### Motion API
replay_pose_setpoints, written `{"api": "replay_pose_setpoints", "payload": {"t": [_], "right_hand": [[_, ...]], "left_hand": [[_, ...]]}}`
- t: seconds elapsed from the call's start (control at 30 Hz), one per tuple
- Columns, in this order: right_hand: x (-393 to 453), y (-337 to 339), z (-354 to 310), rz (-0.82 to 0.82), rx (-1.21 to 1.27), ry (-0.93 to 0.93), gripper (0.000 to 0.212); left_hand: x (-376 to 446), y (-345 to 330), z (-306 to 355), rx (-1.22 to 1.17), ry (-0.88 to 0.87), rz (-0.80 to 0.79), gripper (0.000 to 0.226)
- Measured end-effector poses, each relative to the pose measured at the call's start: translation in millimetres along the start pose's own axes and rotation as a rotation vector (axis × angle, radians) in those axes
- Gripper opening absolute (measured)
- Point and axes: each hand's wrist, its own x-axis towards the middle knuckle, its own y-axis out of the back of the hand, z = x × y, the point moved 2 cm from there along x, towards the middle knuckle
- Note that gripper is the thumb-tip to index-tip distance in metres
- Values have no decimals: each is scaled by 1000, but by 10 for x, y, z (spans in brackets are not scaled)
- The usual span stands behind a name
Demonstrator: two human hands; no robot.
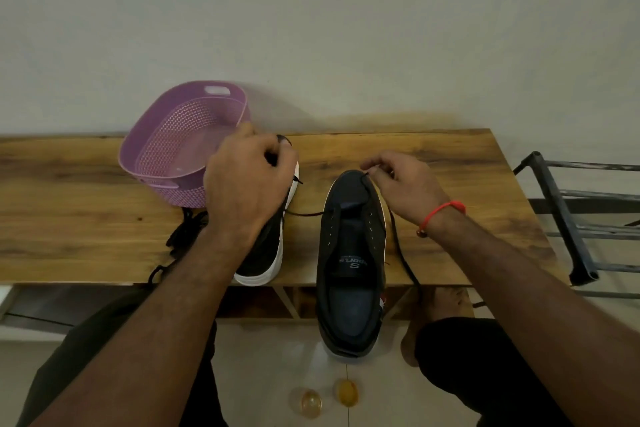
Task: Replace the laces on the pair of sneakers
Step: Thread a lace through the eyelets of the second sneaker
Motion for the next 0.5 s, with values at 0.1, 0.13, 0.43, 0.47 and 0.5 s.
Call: {"api": "replay_pose_setpoints", "payload": {"t": [0.1, 0.13, 0.43, 0.47, 0.5], "right_hand": [[8, 37, 21, 7, 157, -24, 18], [4, 50, 17, -15, 217, -18, 19], [20, 155, -88, -314, 377, 126, 8], [26, 197, -52, -302, 304, 90, 10], [28, 238, -12, -296, 229, 58, 11]], "left_hand": [[-112, -175, -33, 362, 45, -317, 35], [-147, -222, -23, 367, 54, -409, 52], [-131, -405, 202, -477, 144, -469, 20], [-77, -380, 140, -515, 215, -385, 17], [-33, -351, 83, -556, 296, -300, 17]]}}
